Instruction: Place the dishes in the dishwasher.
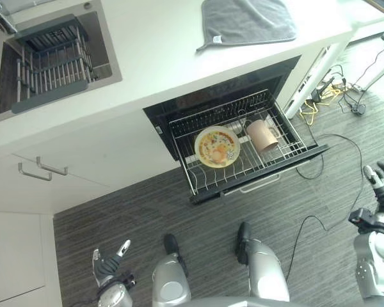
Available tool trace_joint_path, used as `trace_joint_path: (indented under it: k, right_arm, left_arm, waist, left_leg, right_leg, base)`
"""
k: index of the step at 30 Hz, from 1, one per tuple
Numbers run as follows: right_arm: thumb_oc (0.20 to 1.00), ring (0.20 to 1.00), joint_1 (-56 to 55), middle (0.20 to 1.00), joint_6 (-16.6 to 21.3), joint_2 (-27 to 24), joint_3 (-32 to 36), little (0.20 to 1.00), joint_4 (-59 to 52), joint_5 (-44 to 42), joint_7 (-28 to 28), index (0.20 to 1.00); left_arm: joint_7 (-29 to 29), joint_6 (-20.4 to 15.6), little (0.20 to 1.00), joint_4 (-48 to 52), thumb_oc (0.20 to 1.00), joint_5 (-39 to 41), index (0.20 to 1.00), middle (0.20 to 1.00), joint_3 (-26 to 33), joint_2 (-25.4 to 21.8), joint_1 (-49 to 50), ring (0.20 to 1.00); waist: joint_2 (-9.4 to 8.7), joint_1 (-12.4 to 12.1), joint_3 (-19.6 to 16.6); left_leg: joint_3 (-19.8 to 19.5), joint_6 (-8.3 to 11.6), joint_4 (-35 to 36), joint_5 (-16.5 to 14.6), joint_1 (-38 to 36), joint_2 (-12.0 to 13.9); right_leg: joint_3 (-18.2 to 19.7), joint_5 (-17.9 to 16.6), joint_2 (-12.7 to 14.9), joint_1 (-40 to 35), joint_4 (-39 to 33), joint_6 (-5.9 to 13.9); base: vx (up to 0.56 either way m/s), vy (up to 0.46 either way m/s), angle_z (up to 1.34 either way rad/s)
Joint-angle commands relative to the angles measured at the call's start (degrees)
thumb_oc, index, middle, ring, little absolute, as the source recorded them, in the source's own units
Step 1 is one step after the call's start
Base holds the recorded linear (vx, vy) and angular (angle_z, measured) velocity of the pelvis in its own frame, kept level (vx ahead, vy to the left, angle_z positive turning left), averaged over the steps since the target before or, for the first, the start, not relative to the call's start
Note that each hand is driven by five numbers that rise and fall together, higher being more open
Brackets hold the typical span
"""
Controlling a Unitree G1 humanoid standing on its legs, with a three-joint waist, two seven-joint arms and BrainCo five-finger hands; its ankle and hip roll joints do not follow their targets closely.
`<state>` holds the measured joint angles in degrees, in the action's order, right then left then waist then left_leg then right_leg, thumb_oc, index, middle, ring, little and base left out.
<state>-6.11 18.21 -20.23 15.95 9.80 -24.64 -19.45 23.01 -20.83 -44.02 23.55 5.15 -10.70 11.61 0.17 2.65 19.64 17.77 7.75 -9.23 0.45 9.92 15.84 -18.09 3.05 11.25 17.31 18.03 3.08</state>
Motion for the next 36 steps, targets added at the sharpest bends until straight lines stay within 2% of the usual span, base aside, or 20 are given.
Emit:
trace_joint_path:
  k: [1, 5, 8, 17, 23, 29, 32, 36]
  right_arm:
    - [0.2, 0.2, 2.5, 0.2, 1.74, -0.46, 0.63, 0.2, -4.56, 1.4, 1.79, 0.2]
    - [0.2, 0.2, 4.19, 0.2, 0.09, 0.03, -2.47, 0.2, 3.19, -3.01, 4.84, 0.2]
    - [0.2, 0.2, 6.4, 0.2, -4.01, -0.36, -4.63, 0.2, 5.73, -5.94, 6.84, 0.2]
    - [0.2, 0.2, 11.81, 0.2, -9.41, 0.26, -7.75, 0.2, 13.46, -17.46, 6.79, 0.2]
    - [0.2, 0.2, 12.98, 0.2, -10.49, 1.28, -8.5, 0.2, 21.34, -23.96, 7.52, 0.2]
    - [0.2, 0.2, 15.13, 0.2, -11.1, 0.93, -8.87, 0.2, 26.75, -26.83, 9.42, 0.2]
    - [0.2, 0.2, 16.1, 0.2, -10.49, 0.42, -9.4, 0.2, 26.8, -25.88, 9.54, 0.2]
    - [0.2, 0.2, 19.13, 0.2, -11.46, -1.94, -9.01, 0.2, 23.21, -24.57, 9.69, 0.2]
  left_arm:
    - [0.16, -2.09, 1.0, 1.64, 1.0, -1.8, 1.0, 1.0, 1.79, -3.48, 0.46, 1.0]
    - [0.29, -1.62, 1.0, 0.49, 1.0, -1.68, 1.0, 1.0, 1.03, -4.19, -1.09, 1.0]
    - [0.49, -0.81, 1.0, 0.53, 1.0, -0.95, 1.0, 1.0, -0.04, -5.16, -2.07, 1.0]
    - [0.69, -0.47, 1.0, 0.54, 1.0, 2.03, 1.0, 1.0, -2.74, -6.14, -3.13, 1.0]
    - [0.37, -0.7, 1.0, 0.54, 1.0, 2.87, 1.0, 1.0, -4.16, -6.39, -3.72, 1.0]
    - [0.03, -0.65, 1.0, 0.68, 1.0, 3.15, 1.0, 1.0, -5.46, -6.62, -4.22, 1.0]
    - [0.38, -0.22, 1.0, 1.44, 1.0, 3.33, 1.0, 1.0, -6.11, -6.75, -4.43, 1.0]
    - [0.51, -0.02, 1.0, 2.25, 1.0, 3.14, 1.0, 1.0, -6.66, -6.94, -3.99, 1.0]
  waist:
    - [-0.39, 0.29, 0.18]
    - [-0.03, -0.41, 0.54]
    - [0.57, -1.05, 1.27]
    - [2.44, -2.68, 3.02]
    - [3.15, -3.17, 3.5]
    - [3.95, -3.66, 3.89]
    - [4.22, -3.8, 4.12]
    - [4.5, -4.47, 4.47]
  left_leg:
    - [-1.39, 2.29, -2.18, 1.57, 2.41, 2.96]
    - [-2.44, 2.38, -2.52, 1.87, 3.13, 2.65]
    - [-3.66, 2.46, -3.03, 2.19, 4.26, 2.56]
    - [-5.98, 2.5, -4.11, 2.92, 7.94, 2.02]
    - [-6.33, 2.55, -4.91, 2.91, 9.13, 1.91]
    - [-6.5, 2.49, -5.19, 2.69, 9.49, 1.46]
    - [-6.46, 2.37, -5.59, 2.45, 9.69, 1.31]
    - [-6.81, 2.23, -6.81, 1.78, 10.15, 0.95]
  right_leg:
    - [1.16, 3.12, 3.34, -7.43, -4.55, 4.74]
    - [0.91, 3.21, 3.43, -7.24, -4.07, 4.48]
    - [0.95, 3.54, 3.62, -6.35, -2.85, 4.2]
    - [1.54, 4.3, 4.84, -1.86, 1.13, 3.73]
    - [1.54, 4.29, 5.85, -0.35, 2.67, 3.69]
    - [1.31, 4.07, 6.89, 0.64, 3.71, 3.83]
    - [1.37, 4.18, 7.45, 1.16, 4.52, 3.86]
    - [1.28, 4.8, 8.28, 1.9, 6.47, 3.79]
  base:
    - [0.0, 0.0, 0.0]
    - [0.01, -0.007, 0.01]
    - [0.02, -0.018, 0.1]
    - [-0.01, 0.013, 0.11]
    - [0.0, 0.004, 0.01]
    - [-0.01, 0.015, 0.03]
    - [-0.01, 0.033, 0.05]
    - [-0.01, 0.024, 0.07]
